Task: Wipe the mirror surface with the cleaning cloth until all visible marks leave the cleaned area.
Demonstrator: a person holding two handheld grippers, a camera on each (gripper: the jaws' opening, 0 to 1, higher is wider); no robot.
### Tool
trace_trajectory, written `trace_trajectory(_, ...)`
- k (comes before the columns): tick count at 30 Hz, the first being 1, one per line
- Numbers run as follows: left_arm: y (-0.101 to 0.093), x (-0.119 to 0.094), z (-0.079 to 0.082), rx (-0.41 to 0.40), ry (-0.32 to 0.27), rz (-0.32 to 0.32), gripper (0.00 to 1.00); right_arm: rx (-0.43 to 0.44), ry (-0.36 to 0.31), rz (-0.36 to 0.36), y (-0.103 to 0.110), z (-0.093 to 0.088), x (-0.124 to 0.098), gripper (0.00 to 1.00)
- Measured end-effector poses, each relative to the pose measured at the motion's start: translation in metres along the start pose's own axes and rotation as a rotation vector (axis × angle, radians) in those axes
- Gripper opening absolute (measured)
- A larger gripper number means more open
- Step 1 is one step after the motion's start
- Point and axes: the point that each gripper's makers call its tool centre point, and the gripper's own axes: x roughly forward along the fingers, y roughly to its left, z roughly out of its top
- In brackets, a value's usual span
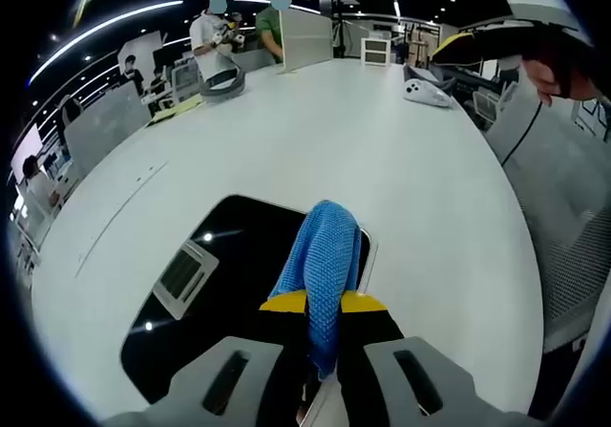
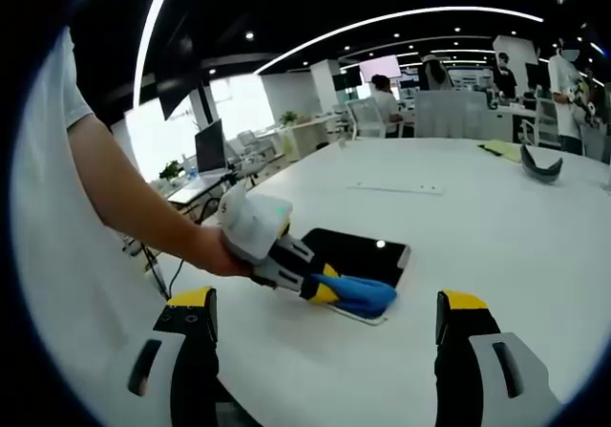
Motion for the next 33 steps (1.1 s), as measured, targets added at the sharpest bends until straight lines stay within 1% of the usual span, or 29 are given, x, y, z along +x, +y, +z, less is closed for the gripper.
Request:
trace_trajectory(2, -0.003, 0.003, 0.003, 0.031, 0.007, -0.008, 0.07, 0.004, 0.004, -0.001, -0.001, -0.002, -0.001, 0.95)
trace_trajectory(7, -0.005, 0.008, 0.008, 0.031, 0.013, -0.024, 0.07, 0.01, 0.006, -0.005, -0.003, -0.004, -0.002, 0.95)
trace_trajectory(15, -0.009, 0.012, 0.012, 0.026, 0.007, -0.027, 0.07, 0.005, -0.009, -0.014, -0.005, 0.001, -0.004, 0.94)
trace_trajectory(19, -0.012, 0.015, 0.015, 0.034, 0.003, -0.037, 0.07, 0.007, -0.004, -0.017, -0.006, -0.001, -0.005, 0.94)
trace_trajectory(27, -0.018, 0.023, 0.024, 0.047, 0.006, -0.036, 0.07, 0.016, 0.0, -0.032, -0.01, -0.004, -0.012, 0.94)
trace_trajectory(33, -0.02, 0.026, 0.027, 0.049, 0.004, -0.047, 0.07, 0.026, -0.007, -0.04, -0.013, -0.003, -0.015, 0.94)
